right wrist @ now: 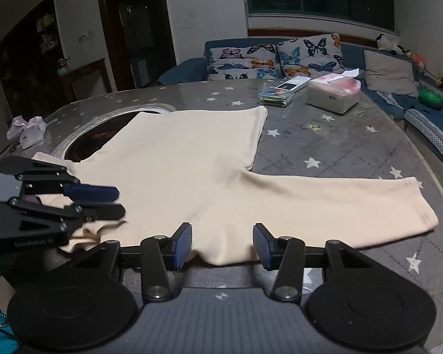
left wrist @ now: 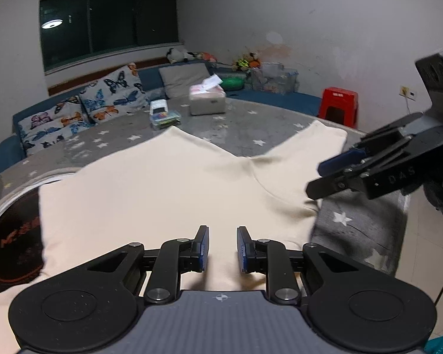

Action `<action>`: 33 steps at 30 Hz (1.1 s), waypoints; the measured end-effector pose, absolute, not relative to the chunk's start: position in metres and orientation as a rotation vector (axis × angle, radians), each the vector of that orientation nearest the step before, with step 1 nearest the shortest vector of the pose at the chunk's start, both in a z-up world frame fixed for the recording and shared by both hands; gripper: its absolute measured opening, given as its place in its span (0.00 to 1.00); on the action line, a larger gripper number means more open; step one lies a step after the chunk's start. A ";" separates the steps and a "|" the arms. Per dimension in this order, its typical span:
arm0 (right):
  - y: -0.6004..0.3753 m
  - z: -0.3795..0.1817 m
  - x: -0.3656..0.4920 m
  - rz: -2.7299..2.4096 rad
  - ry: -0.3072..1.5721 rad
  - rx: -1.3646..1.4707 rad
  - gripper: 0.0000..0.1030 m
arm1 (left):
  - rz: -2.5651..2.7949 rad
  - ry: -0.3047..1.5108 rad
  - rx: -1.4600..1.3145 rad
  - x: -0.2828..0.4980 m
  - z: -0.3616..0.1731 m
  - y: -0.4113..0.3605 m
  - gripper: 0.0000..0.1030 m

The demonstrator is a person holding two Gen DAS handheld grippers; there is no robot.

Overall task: Fold clothes
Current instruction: 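Move the right gripper to the sleeve cuff and close on it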

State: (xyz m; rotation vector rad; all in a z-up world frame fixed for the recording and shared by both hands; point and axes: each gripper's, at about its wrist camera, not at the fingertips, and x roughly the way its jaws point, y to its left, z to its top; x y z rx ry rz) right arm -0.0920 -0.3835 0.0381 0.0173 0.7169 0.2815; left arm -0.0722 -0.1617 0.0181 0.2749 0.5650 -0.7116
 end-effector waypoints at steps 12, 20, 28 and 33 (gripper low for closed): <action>-0.404 0.038 -0.097 0.190 0.719 0.005 0.45 | -0.770 0.551 0.293 -0.076 0.025 -0.171 0.22; -0.477 0.032 -0.080 -0.147 0.683 0.072 0.45 | -0.786 0.546 0.280 -0.066 0.026 -0.198 0.22; -0.524 0.013 -0.058 -0.296 0.688 0.177 0.43 | -0.808 0.565 0.294 -0.064 0.017 -0.219 0.22; -0.524 0.010 -0.058 -0.286 0.674 0.183 0.10 | -0.811 0.577 0.304 -0.064 0.013 -0.224 0.22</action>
